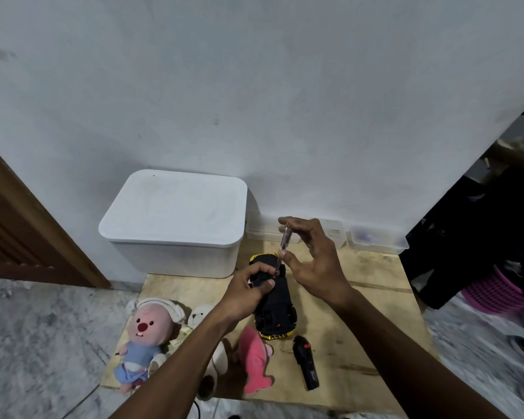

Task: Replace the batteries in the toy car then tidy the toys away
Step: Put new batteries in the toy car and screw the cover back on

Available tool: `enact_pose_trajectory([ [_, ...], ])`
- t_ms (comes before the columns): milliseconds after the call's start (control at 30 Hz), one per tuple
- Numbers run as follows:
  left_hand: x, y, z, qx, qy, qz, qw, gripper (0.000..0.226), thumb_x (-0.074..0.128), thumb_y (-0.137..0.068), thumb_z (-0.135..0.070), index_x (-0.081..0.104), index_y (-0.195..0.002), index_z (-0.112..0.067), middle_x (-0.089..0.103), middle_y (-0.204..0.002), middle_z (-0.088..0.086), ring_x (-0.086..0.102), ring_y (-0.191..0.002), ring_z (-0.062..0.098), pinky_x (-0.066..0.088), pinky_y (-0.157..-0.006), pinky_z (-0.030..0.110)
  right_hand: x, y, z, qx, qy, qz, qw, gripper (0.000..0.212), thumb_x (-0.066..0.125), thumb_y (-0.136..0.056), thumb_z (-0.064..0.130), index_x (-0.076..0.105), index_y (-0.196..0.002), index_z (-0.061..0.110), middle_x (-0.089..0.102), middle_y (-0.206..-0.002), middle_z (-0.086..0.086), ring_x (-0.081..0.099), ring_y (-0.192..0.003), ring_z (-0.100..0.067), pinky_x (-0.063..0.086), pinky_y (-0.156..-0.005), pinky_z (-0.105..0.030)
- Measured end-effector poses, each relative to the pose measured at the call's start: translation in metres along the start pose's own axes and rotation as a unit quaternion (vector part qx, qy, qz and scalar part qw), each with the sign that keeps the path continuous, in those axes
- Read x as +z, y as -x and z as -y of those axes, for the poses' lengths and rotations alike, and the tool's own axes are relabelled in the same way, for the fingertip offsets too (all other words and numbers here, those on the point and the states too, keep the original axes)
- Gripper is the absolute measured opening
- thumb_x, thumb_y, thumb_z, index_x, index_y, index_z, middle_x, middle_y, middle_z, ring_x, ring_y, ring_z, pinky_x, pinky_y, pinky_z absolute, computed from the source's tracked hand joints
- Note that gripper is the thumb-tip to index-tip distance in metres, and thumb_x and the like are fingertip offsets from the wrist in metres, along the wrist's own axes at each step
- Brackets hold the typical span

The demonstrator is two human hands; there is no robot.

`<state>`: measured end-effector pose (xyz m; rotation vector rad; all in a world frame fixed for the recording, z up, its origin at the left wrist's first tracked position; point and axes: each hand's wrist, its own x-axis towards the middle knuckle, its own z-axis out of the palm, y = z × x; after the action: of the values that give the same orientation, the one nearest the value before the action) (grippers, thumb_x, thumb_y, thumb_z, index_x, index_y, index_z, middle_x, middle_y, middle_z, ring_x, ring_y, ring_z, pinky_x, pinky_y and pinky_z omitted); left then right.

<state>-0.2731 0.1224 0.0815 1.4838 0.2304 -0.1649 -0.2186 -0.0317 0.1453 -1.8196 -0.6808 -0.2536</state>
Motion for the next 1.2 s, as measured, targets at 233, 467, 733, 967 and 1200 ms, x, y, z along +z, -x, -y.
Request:
enact_pose_trajectory([
  [233, -0.003, -0.003, 0.001, 0.000, 0.003, -0.018, 1.000, 0.028, 0.065, -0.093, -0.007, 0.073, -0.085, -0.033, 0.067, -0.099, 0.001, 0.066, -0.085, 0.020, 0.055, -0.063, 0.031, 0.003, 0.004, -0.001, 0.006, 0.020, -0.066, 0.998, 0.054, 0.083, -0.074, 0.001, 0.054, -0.112, 0.024, 0.065, -0.100, 0.010, 0.070, -0.092, -0.016, 0.058, -0.085, -0.041],
  [467, -0.002, -0.001, 0.004, 0.007, -0.001, -0.016, 1.000, 0.032, 0.065, -0.093, -0.006, 0.073, -0.082, -0.035, 0.067, -0.099, 0.000, 0.065, -0.084, 0.016, 0.054, -0.063, 0.027, -0.002, 0.005, 0.001, 0.030, 0.000, -0.055, 0.998, 0.050, 0.080, -0.077, -0.002, 0.054, -0.110, 0.024, 0.069, -0.096, 0.010, 0.071, -0.084, -0.015, 0.060, -0.082, -0.034],
  [733, -0.005, -0.002, 0.001, 0.006, -0.009, -0.015, 1.000, 0.026, 0.065, -0.092, -0.005, 0.073, -0.087, -0.029, 0.068, -0.100, 0.001, 0.064, -0.082, 0.013, 0.054, -0.065, 0.028, -0.003, 0.012, 0.008, 0.015, -0.014, -0.035, 0.999, 0.048, 0.074, -0.082, -0.006, 0.055, -0.112, 0.027, 0.070, -0.105, -0.002, 0.073, -0.097, -0.018, 0.059, -0.088, -0.039],
  [967, -0.004, -0.001, 0.003, 0.002, -0.008, -0.006, 1.000, 0.025, 0.066, -0.092, -0.005, 0.073, -0.087, -0.028, 0.069, -0.096, -0.003, 0.065, -0.085, 0.016, 0.056, -0.072, 0.035, -0.004, 0.010, 0.011, 0.032, -0.014, -0.019, 0.999, 0.054, 0.075, -0.081, -0.004, 0.053, -0.114, 0.032, 0.068, -0.114, 0.001, 0.070, -0.104, -0.019, 0.057, -0.091, -0.041],
  [1200, -0.001, 0.002, 0.001, 0.008, -0.010, -0.003, 1.000, 0.028, 0.065, -0.093, -0.006, 0.073, -0.086, -0.032, 0.068, -0.098, -0.006, 0.066, -0.087, 0.015, 0.055, -0.066, 0.027, 0.005, 0.012, 0.007, 0.035, -0.003, -0.074, 0.997, 0.052, 0.081, -0.077, -0.001, 0.054, -0.113, 0.025, 0.069, -0.098, 0.005, 0.071, -0.096, -0.016, 0.059, -0.088, -0.041],
])
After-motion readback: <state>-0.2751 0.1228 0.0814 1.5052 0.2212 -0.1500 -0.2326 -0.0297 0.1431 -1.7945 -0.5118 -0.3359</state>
